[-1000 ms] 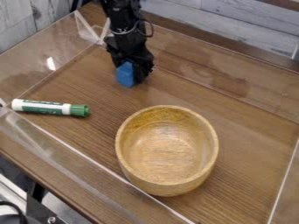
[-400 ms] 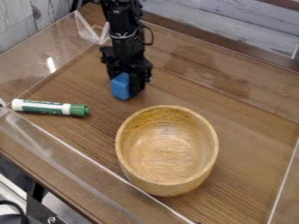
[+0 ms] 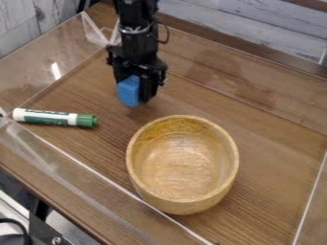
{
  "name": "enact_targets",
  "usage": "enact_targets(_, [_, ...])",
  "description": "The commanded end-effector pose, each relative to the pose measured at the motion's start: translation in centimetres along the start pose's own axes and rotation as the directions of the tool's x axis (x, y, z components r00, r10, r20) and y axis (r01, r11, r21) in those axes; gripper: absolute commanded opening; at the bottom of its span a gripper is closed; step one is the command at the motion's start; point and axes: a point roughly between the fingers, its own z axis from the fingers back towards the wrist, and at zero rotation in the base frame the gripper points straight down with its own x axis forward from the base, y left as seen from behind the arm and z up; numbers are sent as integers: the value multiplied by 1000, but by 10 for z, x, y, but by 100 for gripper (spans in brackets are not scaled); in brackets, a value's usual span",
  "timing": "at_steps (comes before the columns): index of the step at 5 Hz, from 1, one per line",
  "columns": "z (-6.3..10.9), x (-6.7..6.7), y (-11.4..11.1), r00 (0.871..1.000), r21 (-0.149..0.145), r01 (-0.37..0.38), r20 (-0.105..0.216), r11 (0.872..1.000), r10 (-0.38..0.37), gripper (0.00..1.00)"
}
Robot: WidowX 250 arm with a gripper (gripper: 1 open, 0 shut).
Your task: Put the blue block in the brown bowl
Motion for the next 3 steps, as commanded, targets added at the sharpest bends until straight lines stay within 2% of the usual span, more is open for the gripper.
enact_targets(1, [43,0,-8,997,31,-27,75,999,25,0])
enact_targets(2, [62,-14,-24,996,26,-41,75,999,39,0])
enact_targets(3, [69,-32,-42,996,20,-51,71,999,49,0])
